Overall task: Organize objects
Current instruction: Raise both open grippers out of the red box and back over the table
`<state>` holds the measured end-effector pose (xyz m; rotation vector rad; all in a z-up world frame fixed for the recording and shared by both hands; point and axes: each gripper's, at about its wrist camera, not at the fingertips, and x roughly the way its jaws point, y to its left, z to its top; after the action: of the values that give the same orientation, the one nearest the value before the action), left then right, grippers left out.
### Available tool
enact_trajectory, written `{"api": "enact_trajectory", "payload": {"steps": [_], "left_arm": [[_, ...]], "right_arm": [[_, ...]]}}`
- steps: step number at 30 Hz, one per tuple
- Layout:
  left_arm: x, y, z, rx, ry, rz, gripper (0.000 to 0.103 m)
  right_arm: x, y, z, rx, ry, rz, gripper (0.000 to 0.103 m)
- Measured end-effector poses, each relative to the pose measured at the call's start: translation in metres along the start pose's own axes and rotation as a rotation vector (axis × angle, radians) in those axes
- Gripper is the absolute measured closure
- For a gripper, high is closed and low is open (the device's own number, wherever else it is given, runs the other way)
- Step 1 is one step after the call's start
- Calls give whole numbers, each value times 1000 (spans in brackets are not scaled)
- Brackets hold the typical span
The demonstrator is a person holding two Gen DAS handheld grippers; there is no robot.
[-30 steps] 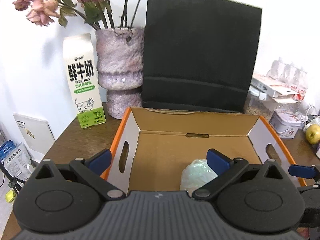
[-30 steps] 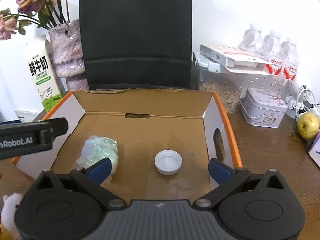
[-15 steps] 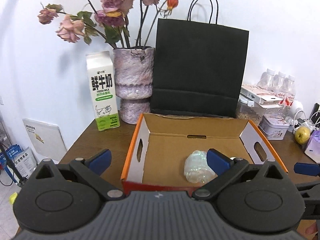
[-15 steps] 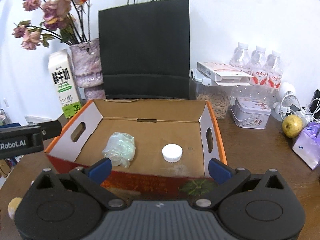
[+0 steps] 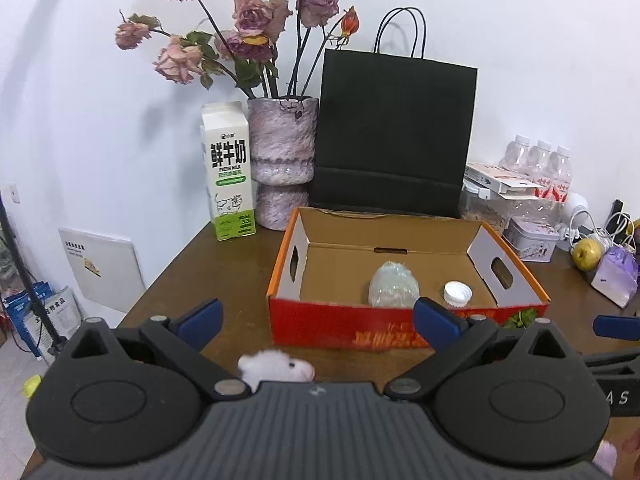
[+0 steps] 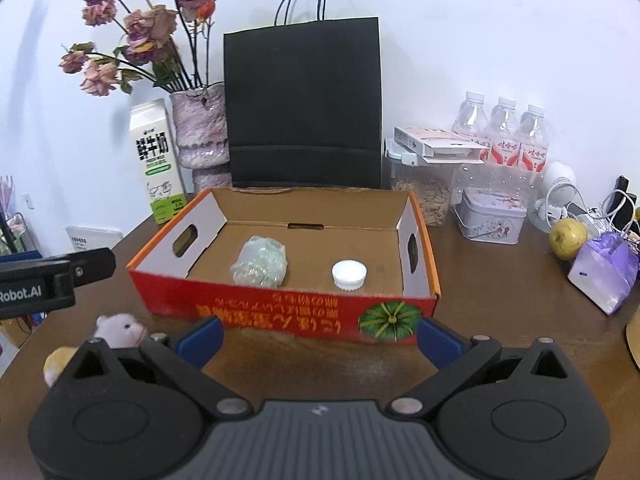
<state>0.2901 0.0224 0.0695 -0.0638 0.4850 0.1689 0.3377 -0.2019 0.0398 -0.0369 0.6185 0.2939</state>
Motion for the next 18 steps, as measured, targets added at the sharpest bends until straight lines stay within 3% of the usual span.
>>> {"api": "enact_trajectory", "payload": {"steps": [18], "left_arm": [[-68,3,-55,7,-14,-26,0]], "right_arm": [[-78,-5,-68,-27,-72,40,0]]}}
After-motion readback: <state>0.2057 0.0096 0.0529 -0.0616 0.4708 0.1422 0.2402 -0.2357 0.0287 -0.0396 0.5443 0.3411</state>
